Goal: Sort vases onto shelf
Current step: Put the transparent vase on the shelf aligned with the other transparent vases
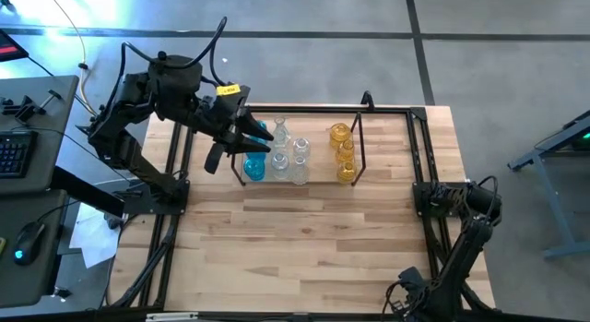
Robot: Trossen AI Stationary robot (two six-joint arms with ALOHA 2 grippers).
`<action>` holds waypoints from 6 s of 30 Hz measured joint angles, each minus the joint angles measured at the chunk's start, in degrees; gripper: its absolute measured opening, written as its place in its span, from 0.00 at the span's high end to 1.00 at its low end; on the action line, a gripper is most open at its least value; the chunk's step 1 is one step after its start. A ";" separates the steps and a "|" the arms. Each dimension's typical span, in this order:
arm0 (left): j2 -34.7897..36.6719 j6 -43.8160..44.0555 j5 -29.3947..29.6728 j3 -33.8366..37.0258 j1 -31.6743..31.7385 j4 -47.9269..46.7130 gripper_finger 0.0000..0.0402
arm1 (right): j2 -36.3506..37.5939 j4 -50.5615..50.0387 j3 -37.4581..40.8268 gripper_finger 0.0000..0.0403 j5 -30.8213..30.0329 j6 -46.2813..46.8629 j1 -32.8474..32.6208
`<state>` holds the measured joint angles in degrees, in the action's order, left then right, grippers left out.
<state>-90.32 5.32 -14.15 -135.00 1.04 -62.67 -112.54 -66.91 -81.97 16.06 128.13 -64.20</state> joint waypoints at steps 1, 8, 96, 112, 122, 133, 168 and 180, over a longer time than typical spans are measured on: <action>0.00 0.00 0.00 0.00 0.00 0.00 0.72 | 0.42 0.13 0.00 0.92 -0.86 -0.04 -0.02; 0.00 0.02 0.00 0.00 0.00 -0.01 0.72 | 2.85 -4.13 0.63 1.00 -6.68 -1.13 1.07; 3.69 -9.02 29.74 0.04 5.04 -7.75 0.75 | 0.70 -11.62 -43.28 1.00 -4.44 -129.99 91.59; 1.44 -6.15 29.91 0.04 9.51 -3.07 0.75 | -8.66 -15.62 -48.38 1.00 -0.62 -143.47 99.37; 0.35 -5.79 29.92 0.02 9.51 -3.04 0.75 | -12.99 -16.67 -48.33 1.00 2.63 -144.29 100.42; 0.39 -5.90 29.94 0.02 9.51 -3.06 0.75 | -14.76 -18.39 -48.33 1.00 4.01 -144.46 97.41; 0.42 -5.42 29.73 0.02 9.51 -3.03 0.75 | -15.49 -12.50 -41.81 0.96 3.96 -144.94 94.66; 0.44 -5.42 29.73 0.02 9.47 -3.04 0.75 | -15.49 -11.89 -41.81 0.95 2.39 -146.37 92.81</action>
<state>-89.89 -0.10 15.58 -134.98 10.51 -65.71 -128.03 -78.80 -123.79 18.45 -18.24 28.61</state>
